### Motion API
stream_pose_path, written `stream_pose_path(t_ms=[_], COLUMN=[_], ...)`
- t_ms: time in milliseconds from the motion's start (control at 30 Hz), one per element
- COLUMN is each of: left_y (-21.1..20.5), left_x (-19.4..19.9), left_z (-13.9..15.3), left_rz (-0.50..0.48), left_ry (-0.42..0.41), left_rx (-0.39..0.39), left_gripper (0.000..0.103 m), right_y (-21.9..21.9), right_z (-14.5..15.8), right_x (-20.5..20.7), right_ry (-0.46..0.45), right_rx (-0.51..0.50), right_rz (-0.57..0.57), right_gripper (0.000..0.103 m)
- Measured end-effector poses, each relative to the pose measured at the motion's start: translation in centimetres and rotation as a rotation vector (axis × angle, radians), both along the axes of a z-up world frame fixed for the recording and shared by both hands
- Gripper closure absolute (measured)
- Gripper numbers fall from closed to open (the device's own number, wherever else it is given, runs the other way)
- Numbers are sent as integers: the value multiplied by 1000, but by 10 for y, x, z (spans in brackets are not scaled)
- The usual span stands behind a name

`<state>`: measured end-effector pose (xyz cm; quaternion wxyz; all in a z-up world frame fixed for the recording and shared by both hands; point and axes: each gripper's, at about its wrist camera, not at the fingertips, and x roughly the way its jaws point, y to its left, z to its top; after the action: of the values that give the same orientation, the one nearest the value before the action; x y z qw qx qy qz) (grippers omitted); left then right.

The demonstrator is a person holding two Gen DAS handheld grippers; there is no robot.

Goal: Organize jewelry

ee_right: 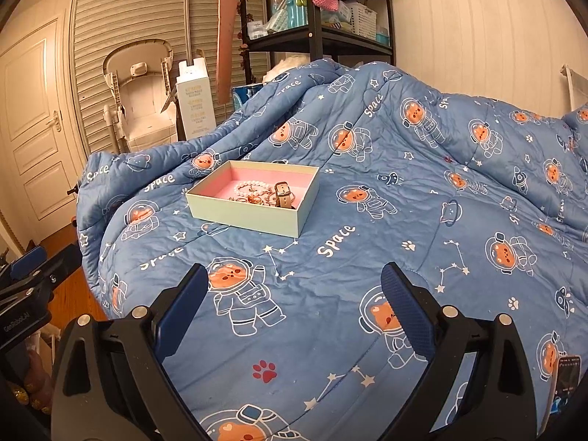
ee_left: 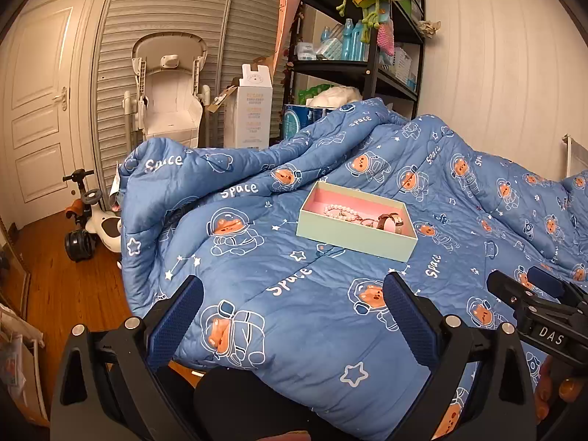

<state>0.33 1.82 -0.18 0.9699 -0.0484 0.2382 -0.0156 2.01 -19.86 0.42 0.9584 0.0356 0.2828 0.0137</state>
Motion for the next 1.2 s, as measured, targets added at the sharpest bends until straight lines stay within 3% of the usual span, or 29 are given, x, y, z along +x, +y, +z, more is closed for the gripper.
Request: stream_pose_path(t_ms=[1200], left_y=[3], left_x=[-1], left_z=[-1], left_rz=[20], left_ry=[-5], left_rx=[0], left_gripper=[7], right_y=[8], right_z=[-1], right_x=[0], right_ry=[-6], right_rx=[-18], right_rz=[27], right_gripper=[9])
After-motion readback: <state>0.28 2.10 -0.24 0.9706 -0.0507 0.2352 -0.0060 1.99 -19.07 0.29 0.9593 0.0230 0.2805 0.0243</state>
